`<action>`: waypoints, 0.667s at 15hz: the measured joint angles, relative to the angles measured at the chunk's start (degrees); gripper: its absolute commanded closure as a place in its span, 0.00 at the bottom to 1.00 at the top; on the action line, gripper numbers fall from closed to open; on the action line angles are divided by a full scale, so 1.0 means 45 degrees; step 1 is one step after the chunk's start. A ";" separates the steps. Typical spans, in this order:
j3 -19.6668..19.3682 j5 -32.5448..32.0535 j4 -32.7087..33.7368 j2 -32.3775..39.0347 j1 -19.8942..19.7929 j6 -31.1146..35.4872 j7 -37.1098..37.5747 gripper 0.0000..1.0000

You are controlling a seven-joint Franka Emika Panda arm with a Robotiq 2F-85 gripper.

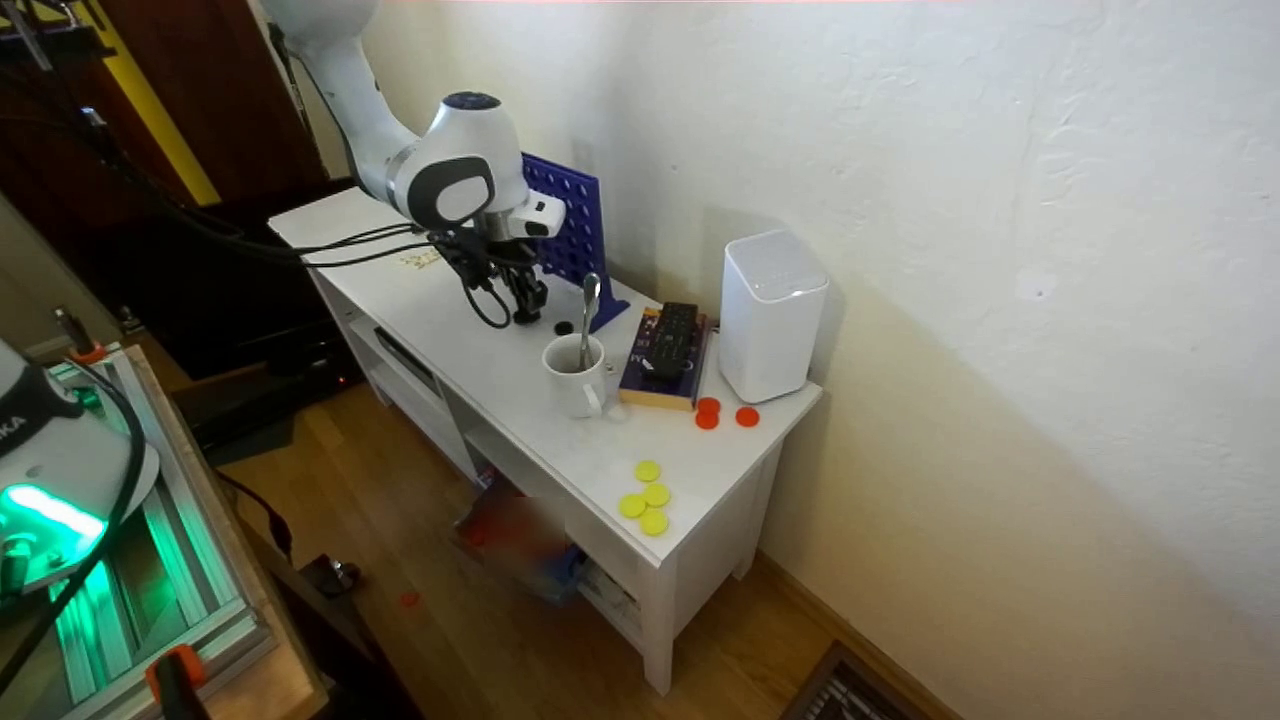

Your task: Put one dark blue circle inside the blue object

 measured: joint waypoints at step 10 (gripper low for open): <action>0.3866 -0.0618 -0.6293 -0.5055 -0.3595 0.6684 0.0210 0.92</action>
